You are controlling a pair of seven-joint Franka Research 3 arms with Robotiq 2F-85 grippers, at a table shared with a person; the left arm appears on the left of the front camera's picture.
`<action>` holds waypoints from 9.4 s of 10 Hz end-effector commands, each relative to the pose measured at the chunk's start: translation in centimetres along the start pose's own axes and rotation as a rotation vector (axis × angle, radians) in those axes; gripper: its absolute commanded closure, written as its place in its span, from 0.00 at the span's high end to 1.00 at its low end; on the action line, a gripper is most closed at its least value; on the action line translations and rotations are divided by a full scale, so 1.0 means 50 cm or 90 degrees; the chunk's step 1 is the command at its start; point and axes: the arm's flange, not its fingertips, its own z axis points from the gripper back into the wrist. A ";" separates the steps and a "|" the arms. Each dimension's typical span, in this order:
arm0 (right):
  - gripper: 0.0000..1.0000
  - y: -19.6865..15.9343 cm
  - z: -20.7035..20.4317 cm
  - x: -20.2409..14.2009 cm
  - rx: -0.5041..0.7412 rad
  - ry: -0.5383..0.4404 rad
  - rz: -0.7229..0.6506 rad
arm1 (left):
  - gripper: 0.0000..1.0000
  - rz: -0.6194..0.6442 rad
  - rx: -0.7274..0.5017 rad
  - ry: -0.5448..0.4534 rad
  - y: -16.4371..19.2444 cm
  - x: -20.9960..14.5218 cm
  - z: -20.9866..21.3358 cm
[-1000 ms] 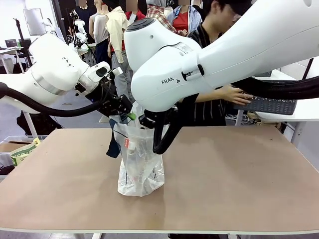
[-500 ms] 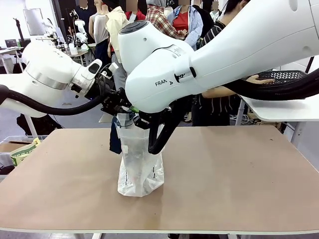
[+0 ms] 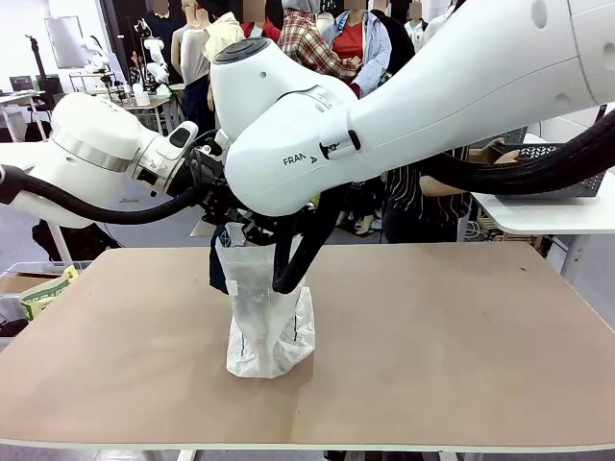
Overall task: Transfer purchased items from the store into the shopping bag.
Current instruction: Move the Reusable shopping bag to the right side of the table.
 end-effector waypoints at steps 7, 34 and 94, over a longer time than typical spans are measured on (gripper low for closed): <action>0.00 0.068 -0.012 0.027 0.007 -0.010 0.086 | 0.59 -0.022 -0.068 -0.001 0.006 0.016 -0.003; 0.00 0.077 -0.021 0.020 0.013 -0.013 0.096 | 0.00 -0.009 -0.080 0.037 0.014 0.065 -0.057; 1.00 -0.563 0.003 -0.337 -0.082 0.120 -0.535 | 0.00 0.190 0.476 0.028 0.049 0.099 0.550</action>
